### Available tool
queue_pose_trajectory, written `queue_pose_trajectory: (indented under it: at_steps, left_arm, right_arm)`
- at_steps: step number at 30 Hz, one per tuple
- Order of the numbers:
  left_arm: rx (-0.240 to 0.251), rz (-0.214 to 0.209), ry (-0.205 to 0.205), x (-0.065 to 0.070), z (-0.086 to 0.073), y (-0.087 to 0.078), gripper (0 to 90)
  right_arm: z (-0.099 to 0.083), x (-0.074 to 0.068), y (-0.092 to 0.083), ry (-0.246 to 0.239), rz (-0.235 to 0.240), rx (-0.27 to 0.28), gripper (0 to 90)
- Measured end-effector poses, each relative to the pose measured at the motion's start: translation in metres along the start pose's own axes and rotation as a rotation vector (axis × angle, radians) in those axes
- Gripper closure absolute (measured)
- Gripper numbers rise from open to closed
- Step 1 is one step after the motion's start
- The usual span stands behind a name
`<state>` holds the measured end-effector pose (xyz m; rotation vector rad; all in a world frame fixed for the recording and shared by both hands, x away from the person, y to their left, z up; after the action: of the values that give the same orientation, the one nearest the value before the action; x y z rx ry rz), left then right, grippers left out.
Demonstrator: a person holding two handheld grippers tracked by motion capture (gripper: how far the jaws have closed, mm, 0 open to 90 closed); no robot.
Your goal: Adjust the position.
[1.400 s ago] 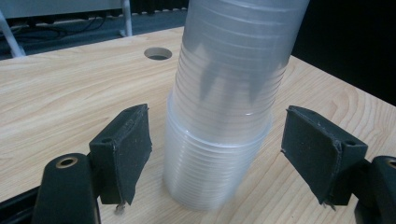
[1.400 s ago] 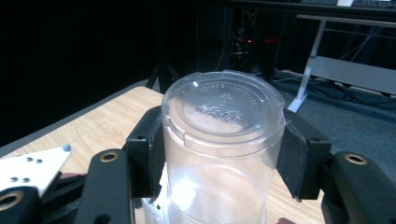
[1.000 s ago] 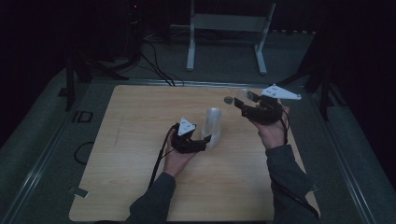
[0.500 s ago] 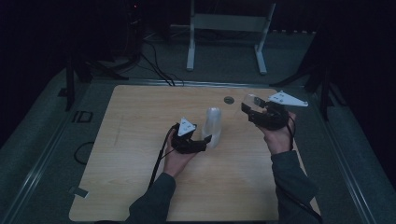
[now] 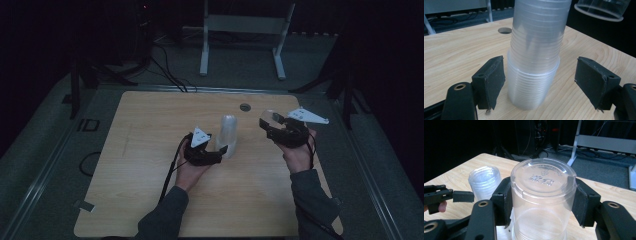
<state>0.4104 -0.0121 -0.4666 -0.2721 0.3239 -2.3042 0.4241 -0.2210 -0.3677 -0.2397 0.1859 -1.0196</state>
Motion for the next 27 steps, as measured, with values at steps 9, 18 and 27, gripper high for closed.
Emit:
queue_pose_trajectory:
  at_steps: [9, 18, 27]
  left_arm:
    - [-0.004, -0.003, 0.016, 0.003, -0.001, -0.003, 23.6]
    - [-0.001, -0.006, 0.025, 0.005, -0.002, -0.004, 23.6]
    - [-0.001, -0.002, 0.043, 0.007, -0.003, -0.005, 23.5]
  right_arm:
    - [-0.021, -0.003, 0.001, 0.004, -0.001, -0.031, 41.3]
    - [-0.034, -0.005, -0.004, 0.028, -0.003, -0.029, 41.3]
    - [-0.054, 0.001, -0.004, 0.115, 0.002, -0.027, 41.5]
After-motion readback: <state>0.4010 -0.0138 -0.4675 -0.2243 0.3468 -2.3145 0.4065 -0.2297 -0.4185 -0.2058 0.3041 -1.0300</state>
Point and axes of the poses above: each handheld gripper's, and its own axes: y roughly forward along the jaws, z roughly out of its top, x roughly to its right, the point moved 7 cm from there along y, roughly forward along the jaws, and after that the axes turned 4 degrees about x, right-handed, at the moved point
